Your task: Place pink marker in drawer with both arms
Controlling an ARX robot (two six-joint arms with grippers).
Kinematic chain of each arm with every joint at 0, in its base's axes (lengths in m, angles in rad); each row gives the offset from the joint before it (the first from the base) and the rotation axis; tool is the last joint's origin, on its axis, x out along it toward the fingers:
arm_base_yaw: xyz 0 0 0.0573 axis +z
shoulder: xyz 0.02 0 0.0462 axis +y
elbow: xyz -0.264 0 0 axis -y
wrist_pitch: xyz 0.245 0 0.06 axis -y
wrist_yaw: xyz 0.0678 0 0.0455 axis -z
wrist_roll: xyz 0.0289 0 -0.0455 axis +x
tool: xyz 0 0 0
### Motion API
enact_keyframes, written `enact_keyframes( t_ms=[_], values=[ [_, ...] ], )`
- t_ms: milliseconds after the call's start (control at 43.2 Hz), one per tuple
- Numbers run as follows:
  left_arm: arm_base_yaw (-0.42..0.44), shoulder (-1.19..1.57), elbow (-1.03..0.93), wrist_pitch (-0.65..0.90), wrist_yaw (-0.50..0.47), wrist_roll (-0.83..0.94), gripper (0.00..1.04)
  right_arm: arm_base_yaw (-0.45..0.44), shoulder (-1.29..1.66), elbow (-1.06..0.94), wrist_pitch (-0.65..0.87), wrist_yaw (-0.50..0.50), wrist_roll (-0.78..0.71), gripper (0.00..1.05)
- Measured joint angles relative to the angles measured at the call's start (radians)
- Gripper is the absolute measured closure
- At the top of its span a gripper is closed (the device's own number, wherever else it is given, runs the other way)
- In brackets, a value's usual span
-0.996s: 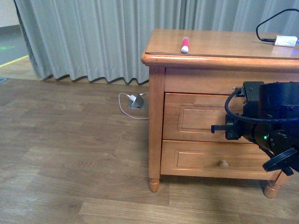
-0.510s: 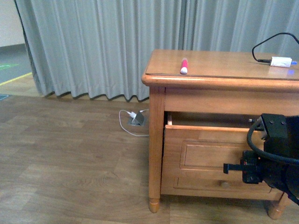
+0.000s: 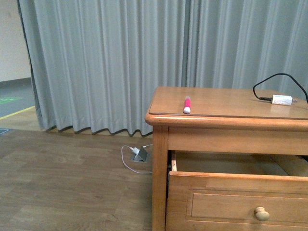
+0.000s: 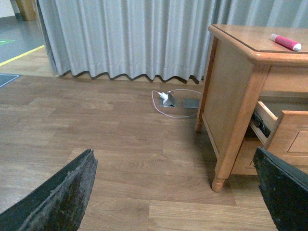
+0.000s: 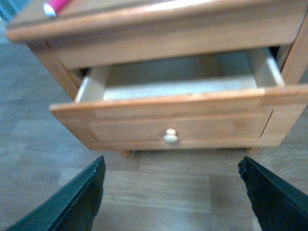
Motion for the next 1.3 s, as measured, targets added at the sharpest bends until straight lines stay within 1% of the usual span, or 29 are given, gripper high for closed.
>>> enact_keyframes(
  t_ms=[69,139,255,394,602,625,672,741,764,788,857,950,1019,1066,1205,1251,1297],
  values=[
    [0.0,0.0,0.0,0.0,0.0,0.0,0.06,-0.033,-0.121,0.055,-0.119,-0.035,0.006,0.07],
    [0.0,0.0,0.0,0.0,0.0,0.0,0.06,-0.046,-0.22,0.077,-0.217,-0.053,0.008,0.09],
    [0.0,0.0,0.0,0.0,0.0,0.0,0.06,-0.047,-0.301,0.078,-0.281,-0.06,0.007,0.08],
    [0.0,0.0,0.0,0.0,0.0,0.0,0.06,-0.053,-0.344,0.079,-0.319,-0.071,0.023,0.08],
    [0.0,0.0,0.0,0.0,0.0,0.0,0.06,-0.053,-0.359,0.079,-0.319,-0.072,0.029,0.08],
    [-0.002,0.002,0.0,-0.002,-0.011,-0.002,0.06,-0.053,-0.359,0.079,-0.319,-0.072,0.029,0.08],
    [-0.038,0.023,0.008,-0.034,-0.11,-0.019,0.06,-0.053,-0.359,0.079,-0.319,-0.072,0.029,0.08],
    [-0.13,0.1,0.024,-0.04,-0.272,-0.036,0.06,-0.053,-0.359,0.079,-0.319,-0.072,0.029,0.08],
    [-0.179,0.147,0.035,-0.025,-0.321,-0.045,0.06,-0.053,-0.359,0.079,-0.319,-0.072,0.029,0.08],
    [-0.209,0.179,0.045,-0.01,-0.357,-0.05,0.06,-0.053,-0.359,0.079,-0.319,-0.072,0.029,0.08],
    [-0.288,0.285,0.09,0.065,-0.394,-0.05,0.06,-0.053,-0.359,0.079,-0.319,-0.073,0.029,0.08],
    [-0.333,0.459,0.171,0.214,-0.381,-0.034,0.06,-0.053,-0.359,0.079,-0.319,-0.072,0.029,0.08],
    [-0.32,0.717,0.3,0.396,-0.317,0.002,0.06,-0.053,-0.359,0.079,-0.319,-0.072,0.029,0.08],
    [-0.311,0.849,0.377,0.46,-0.296,0.021,0.06,-0.053,-0.359,0.079,-0.319,-0.072,0.029,0.08],
    [-0.302,1.182,0.612,0.508,-0.232,0.045,0.06,-0.053,-0.359,0.079,-0.319,-0.072,0.029,0.08],
    [-0.314,1.306,0.714,0.51,-0.23,0.049,0.06,-0.053,-0.359,0.079,-0.319,-0.072,0.029,0.08],
    [-0.329,1.41,0.809,0.497,-0.202,0.041,0.06,-0.053,-0.359,0.079,-0.319,-0.072,0.029,0.08]
  ],
)
